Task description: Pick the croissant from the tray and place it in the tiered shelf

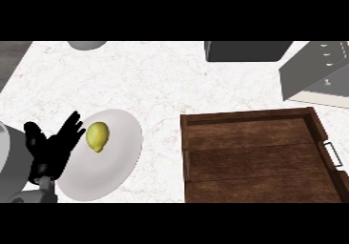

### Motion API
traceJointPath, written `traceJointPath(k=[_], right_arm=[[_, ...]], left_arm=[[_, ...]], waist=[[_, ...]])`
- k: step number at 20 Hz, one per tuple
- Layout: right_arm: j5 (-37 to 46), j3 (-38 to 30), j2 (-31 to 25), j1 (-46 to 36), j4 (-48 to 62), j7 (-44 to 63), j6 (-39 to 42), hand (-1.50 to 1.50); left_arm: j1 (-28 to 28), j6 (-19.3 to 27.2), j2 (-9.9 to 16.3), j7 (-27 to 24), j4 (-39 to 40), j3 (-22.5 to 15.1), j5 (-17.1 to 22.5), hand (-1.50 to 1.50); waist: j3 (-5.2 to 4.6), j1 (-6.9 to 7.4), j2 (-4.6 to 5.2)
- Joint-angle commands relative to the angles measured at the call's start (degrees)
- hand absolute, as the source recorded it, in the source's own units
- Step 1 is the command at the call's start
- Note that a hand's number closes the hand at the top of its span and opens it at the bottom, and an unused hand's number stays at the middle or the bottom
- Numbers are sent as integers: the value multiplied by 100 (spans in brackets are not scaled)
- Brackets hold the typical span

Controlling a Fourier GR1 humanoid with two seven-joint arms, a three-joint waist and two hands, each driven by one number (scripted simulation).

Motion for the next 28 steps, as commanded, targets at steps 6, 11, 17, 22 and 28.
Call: traceJointPath(k=[6, 11, 17, 22, 28], right_arm=[[-613, -420, -1381, -1498, 1921, 543, 112, 150], [-369, -128, -2044, -2100, 3153, 86, 178, 150], [71, 662, -2410, -2696, 4774, -1099, 327, 150], [531, 1492, -2391, -3402, 5514, -1627, 170, 150], [1216, 1833, -2246, -3852, 6627, -2614, -259, 150]], left_arm=[[-124, -154, -8, -78, 494, 177, 73, 0], [122, -97, -139, -61, 173, 21, -48, 0], [39, -166, -151, 90, 106, -82, -103, 0], [-104, -157, -131, -2, 240, 5, -140, 0], [-342, -41, -217, 197, 347, -60, -262, 0]], waist=[[-28, 110, 64], [-25, 129, 60], [-23, 214, 85], [-25, 237, 91], [-22, 209, 97]])
